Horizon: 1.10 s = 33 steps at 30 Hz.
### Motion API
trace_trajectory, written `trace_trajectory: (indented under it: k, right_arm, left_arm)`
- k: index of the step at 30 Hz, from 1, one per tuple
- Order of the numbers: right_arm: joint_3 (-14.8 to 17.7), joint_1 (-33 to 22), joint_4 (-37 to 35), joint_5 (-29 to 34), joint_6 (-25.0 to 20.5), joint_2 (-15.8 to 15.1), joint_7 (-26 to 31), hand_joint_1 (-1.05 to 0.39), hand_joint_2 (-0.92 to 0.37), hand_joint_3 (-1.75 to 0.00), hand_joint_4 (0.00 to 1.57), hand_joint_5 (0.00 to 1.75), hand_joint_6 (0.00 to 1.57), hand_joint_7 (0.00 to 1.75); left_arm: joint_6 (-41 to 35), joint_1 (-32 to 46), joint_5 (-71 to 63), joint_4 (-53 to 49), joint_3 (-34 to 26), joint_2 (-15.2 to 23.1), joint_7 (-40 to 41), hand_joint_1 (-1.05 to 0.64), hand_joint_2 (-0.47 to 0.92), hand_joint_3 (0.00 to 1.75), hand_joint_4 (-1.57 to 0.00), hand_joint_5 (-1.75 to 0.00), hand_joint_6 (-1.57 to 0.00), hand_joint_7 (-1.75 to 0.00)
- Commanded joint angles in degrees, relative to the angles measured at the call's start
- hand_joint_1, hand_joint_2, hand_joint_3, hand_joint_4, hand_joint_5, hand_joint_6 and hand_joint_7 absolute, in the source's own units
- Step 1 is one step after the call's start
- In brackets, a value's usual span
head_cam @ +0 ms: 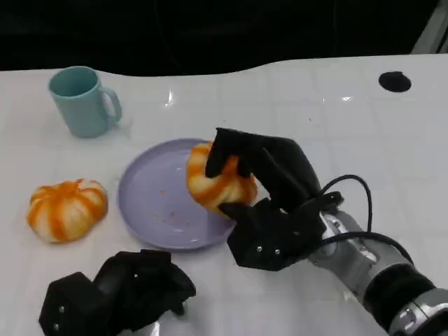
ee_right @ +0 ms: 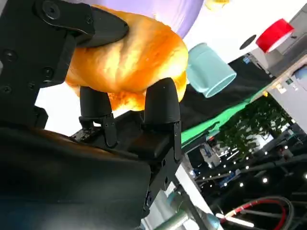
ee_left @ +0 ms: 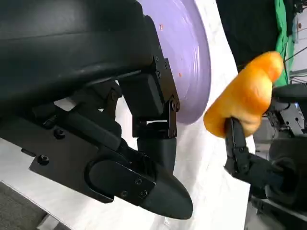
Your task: Grasp the bread from the table and place it into the plate.
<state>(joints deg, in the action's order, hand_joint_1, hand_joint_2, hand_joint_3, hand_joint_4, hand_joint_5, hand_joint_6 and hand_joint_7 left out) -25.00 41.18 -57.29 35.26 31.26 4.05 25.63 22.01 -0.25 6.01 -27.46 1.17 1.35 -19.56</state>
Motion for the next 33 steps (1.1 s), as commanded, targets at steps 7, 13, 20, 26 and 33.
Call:
trace_trajectory:
  k: [7, 13, 20, 26, 33]
  right_arm:
    - [-0.1, 5.0, -5.1, -2.8, -1.3, 2.5, -8.3, -0.17, -0.52, -0.85, 0.3, 0.9, 0.47, 0.53]
    - [-2.6, 5.9, -4.4, -0.6, -2.8, 0.9, -11.9, -0.46, -0.9, -0.16, 0.01, 0.26, 0.22, 0.01]
    - [-2.4, 3.6, 1.9, -1.5, -6.1, -1.0, -17.7, -0.58, -0.92, -0.2, 0.0, 0.12, 0.14, 0.0]
    - [-2.2, -1.5, 10.1, -1.9, -4.9, -4.1, -18.0, -0.6, -0.92, -0.18, 0.08, 0.18, 0.19, 0.03]
    - [0.6, -11.8, 24.1, -4.1, -0.9, -10.5, -18.5, -0.48, -0.92, -0.13, 0.17, 0.29, 0.29, 0.07]
  left_arm:
    - [-1.8, 2.0, -0.7, 1.9, 0.6, 0.6, 0.5, -1.05, 0.84, 0.0, -0.9, -1.53, -1.3, -0.75]
    - [-1.4, 1.7, -0.5, 1.3, 0.6, 0.5, 0.3, -1.05, 0.85, 0.0, -0.91, -1.52, -1.3, -0.75]
    - [-1.3, 1.8, -0.6, 1.4, 0.6, 0.6, 0.3, -1.05, 0.85, 0.01, -0.9, -1.52, -1.29, -0.75]
    - [-1.5, 2.2, -0.7, 2.1, 0.8, 0.3, 0.5, -1.05, 0.85, 0.01, -0.89, -1.53, -1.3, -0.76]
    - [-1.6, 2.4, -0.3, 2.4, 0.7, 0.1, 0.4, -1.04, 0.85, 0.0, -0.88, -1.53, -1.29, -0.78]
